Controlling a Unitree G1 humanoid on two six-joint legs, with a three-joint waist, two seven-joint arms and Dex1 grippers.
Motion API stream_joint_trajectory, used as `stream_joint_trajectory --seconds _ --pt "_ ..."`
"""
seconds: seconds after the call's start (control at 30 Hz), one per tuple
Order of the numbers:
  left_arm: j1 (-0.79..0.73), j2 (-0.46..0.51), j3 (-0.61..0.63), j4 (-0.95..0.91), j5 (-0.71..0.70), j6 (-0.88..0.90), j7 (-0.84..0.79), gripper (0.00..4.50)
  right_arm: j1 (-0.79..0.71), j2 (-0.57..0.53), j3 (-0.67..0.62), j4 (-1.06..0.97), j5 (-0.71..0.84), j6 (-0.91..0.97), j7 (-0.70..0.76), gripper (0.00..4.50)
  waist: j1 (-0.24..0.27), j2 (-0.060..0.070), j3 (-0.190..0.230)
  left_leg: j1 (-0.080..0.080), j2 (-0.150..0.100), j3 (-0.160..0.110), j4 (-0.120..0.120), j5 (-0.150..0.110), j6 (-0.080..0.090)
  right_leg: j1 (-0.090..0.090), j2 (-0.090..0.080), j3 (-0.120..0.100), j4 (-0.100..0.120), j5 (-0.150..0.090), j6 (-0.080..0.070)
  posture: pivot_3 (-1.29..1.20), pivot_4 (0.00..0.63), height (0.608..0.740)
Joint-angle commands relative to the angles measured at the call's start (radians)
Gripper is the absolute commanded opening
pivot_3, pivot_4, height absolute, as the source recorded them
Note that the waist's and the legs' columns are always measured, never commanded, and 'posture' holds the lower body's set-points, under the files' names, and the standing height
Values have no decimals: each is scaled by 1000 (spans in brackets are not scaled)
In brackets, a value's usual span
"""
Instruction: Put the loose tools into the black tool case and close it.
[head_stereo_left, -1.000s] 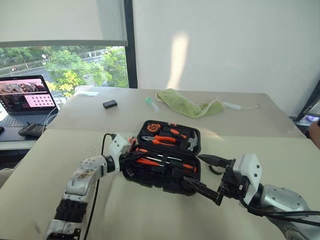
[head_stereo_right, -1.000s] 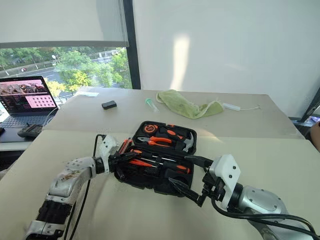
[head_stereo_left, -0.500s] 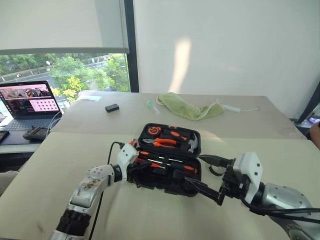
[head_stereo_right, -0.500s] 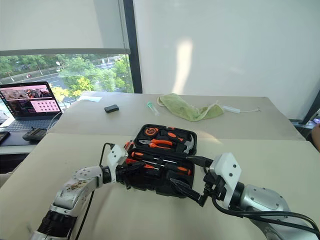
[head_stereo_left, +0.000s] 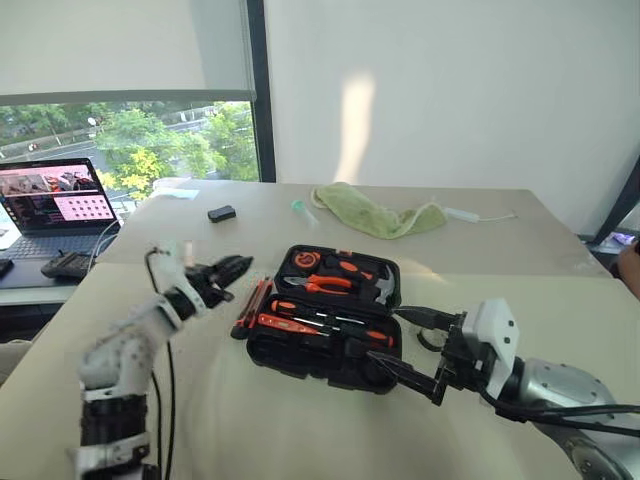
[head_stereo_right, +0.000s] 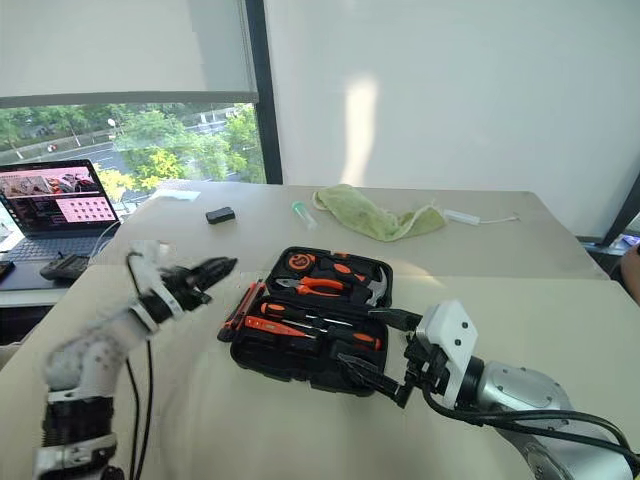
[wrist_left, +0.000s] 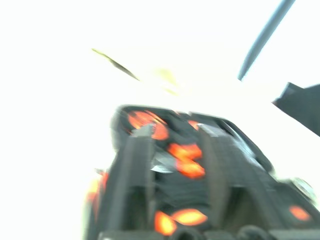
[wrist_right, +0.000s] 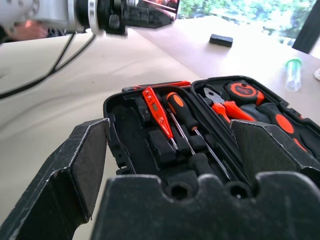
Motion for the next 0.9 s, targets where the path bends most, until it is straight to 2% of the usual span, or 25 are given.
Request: stream_joint_trajectory --seconds 0.03,0.13,0.4,0.7,0.83,0.87,0.9 --pt "20 51 -106 -58 97 40 66 3459 -20 11 9 5 -16 -41 20 4500 2 -1 1 -1 0 0 0 0 0 0 0 0 -1 0 0 0 150 740" --pt "50 56 -161 -73 151 57 115 4422 -24 18 17 14 -28 -51 27 4500 2 -2 1 -2 0 0 0 0 0 -1 0 0 -1 0 0 0 150 740" --pt "114 41 -218 -135 168 137 159 4422 -12 16 3 4 -32 -44 35 4500 -2 -2 1 -2 1 0 -1 0 -1 -2 -2 0 0 0 0 0 150 740" --pt "153 30 -289 -155 197 149 154 4422 -12 1 -14 -14 -14 -21 27 4500 5 -1 2 -2 0 -1 -1 0 0 -2 -11 -1 0 0 0 0 150 740" --pt "142 19 -318 -111 255 111 187 4422 -28 -4 -12 -5 -14 -15 27 4500 13 -1 2 -2 -1 -1 -1 -1 0 -1 -11 -2 0 0 0 0 150 740" --pt "138 12 -313 -99 261 100 191 3914 -29 -4 -11 -4 -14 -15 27 4500 16 -1 2 -2 -2 -1 -1 -1 1 -1 -11 -2 0 0 0 0 150 740" --pt "139 7 -308 -85 263 84 186 3823 -30 -3 -10 -2 -16 -16 28 4500 19 -1 2 -1 -2 -1 -1 -1 1 -1 -11 -2 0 0 0 0 150 740"
